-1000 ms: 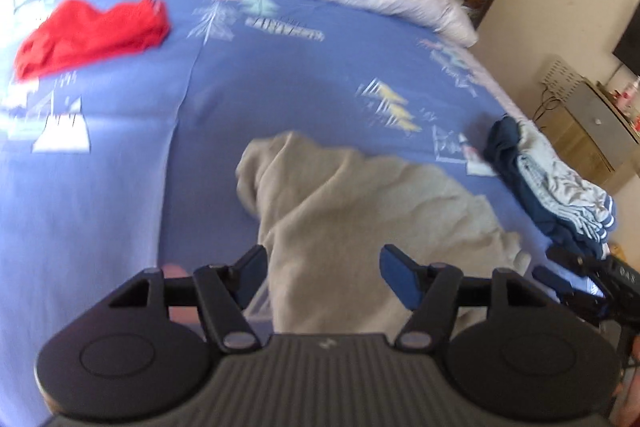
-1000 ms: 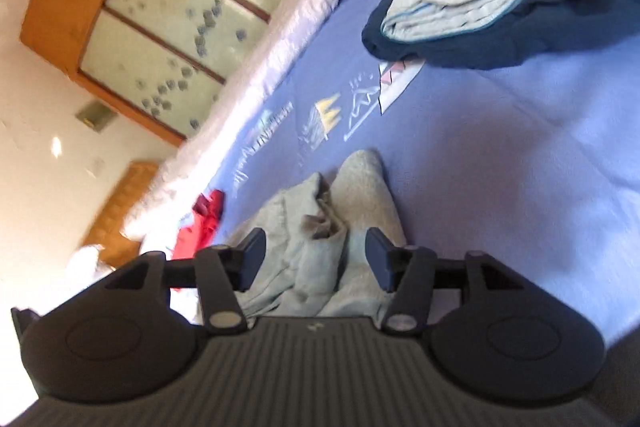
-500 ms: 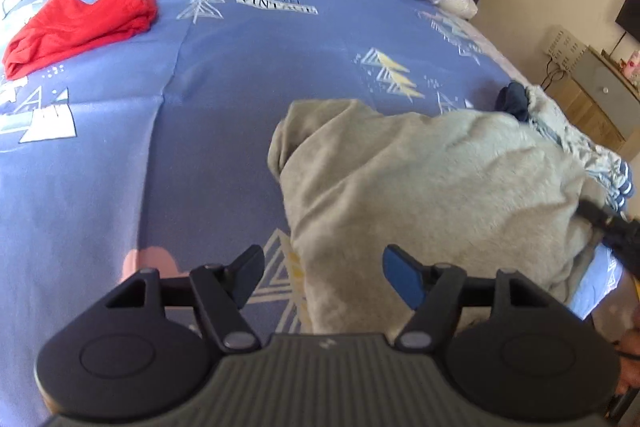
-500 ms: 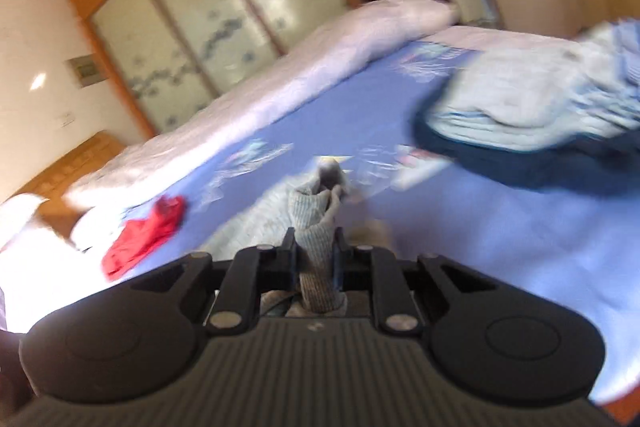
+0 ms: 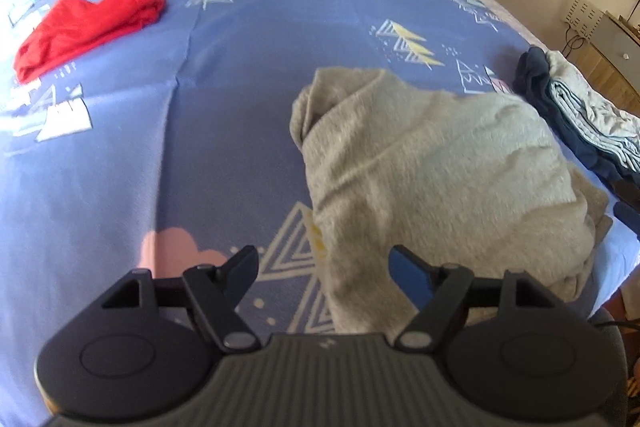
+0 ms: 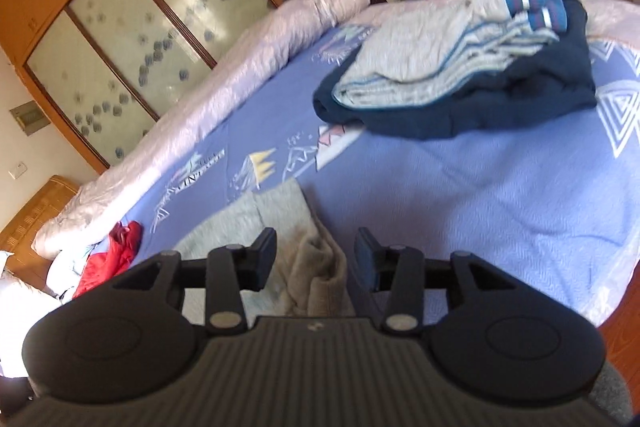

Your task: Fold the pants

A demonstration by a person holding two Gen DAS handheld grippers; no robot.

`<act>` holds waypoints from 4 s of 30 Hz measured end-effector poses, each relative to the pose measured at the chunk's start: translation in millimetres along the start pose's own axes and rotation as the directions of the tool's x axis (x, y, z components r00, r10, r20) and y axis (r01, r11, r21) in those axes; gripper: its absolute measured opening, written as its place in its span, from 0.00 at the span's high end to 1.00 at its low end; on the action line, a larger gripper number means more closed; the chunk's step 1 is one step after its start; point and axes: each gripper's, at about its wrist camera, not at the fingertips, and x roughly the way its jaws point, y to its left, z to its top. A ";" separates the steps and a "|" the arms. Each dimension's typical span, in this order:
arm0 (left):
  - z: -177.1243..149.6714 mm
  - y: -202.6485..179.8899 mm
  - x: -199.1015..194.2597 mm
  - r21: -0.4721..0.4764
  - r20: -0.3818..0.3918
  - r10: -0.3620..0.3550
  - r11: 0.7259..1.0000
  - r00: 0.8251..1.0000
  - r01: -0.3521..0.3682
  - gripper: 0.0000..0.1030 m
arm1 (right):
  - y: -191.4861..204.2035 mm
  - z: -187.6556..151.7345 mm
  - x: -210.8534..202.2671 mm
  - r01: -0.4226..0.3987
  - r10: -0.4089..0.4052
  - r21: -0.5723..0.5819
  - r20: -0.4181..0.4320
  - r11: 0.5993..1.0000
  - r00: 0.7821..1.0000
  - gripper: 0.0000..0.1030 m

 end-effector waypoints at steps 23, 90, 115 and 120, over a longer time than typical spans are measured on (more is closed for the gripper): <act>107.3 61.7 91.8 -0.248 -0.130 -0.253 0.945 0.959 0.216 0.82 | 177.3 -126.3 90.4 -0.588 0.157 -0.633 -0.602 0.504 0.783 0.90; -61.9 -47.4 -24.6 0.118 -0.008 0.138 0.984 0.990 -0.136 0.44 | 74.1 -75.6 -14.4 -0.026 -0.027 -0.235 -0.219 0.972 0.975 0.62; -64.1 -44.9 -22.9 0.101 -0.006 0.174 0.980 0.985 -0.173 0.30 | 73.2 -78.1 -15.2 -0.037 -0.007 -0.197 -0.218 0.980 0.976 0.46; -64.3 -43.7 -23.2 0.097 -0.005 0.175 0.980 0.985 -0.174 0.30 | 73.0 -78.7 -14.9 -0.037 -0.008 -0.198 -0.222 0.980 0.975 0.45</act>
